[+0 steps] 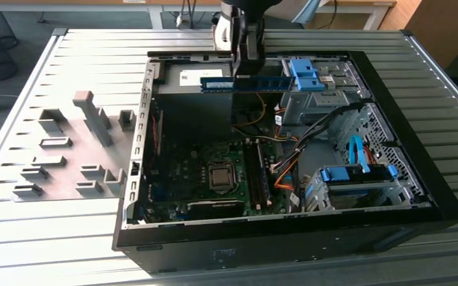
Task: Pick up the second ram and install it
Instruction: 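Pick up the second ram and move it above second insertion slot, then insert the second ram into the second slot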
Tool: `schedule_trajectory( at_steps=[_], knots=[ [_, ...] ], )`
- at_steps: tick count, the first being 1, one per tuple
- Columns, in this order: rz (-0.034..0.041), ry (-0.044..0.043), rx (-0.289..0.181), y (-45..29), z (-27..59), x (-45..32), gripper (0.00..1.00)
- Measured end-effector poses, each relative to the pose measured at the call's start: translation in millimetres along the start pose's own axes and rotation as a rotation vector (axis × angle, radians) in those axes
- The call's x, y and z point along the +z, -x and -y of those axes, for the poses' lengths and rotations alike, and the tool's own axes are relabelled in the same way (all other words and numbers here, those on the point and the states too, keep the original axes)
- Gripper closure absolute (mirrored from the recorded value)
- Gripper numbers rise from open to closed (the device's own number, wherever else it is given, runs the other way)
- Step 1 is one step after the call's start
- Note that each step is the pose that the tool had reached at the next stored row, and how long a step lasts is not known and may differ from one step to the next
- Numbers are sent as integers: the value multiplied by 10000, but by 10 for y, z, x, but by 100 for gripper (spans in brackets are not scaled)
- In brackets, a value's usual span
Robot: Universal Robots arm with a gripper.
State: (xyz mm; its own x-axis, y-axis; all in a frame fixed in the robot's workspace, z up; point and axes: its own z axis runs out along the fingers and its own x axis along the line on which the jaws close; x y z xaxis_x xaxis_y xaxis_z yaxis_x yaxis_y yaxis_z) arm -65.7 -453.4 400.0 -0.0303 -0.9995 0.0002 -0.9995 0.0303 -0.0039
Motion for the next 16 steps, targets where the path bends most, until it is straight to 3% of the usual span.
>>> schedule_trajectory(
  at_steps=[14,16],
  knots=[
    [-2,0,-1,2,34,0,86],
    [-42,-1,41,2,35,1,86]
  ],
)
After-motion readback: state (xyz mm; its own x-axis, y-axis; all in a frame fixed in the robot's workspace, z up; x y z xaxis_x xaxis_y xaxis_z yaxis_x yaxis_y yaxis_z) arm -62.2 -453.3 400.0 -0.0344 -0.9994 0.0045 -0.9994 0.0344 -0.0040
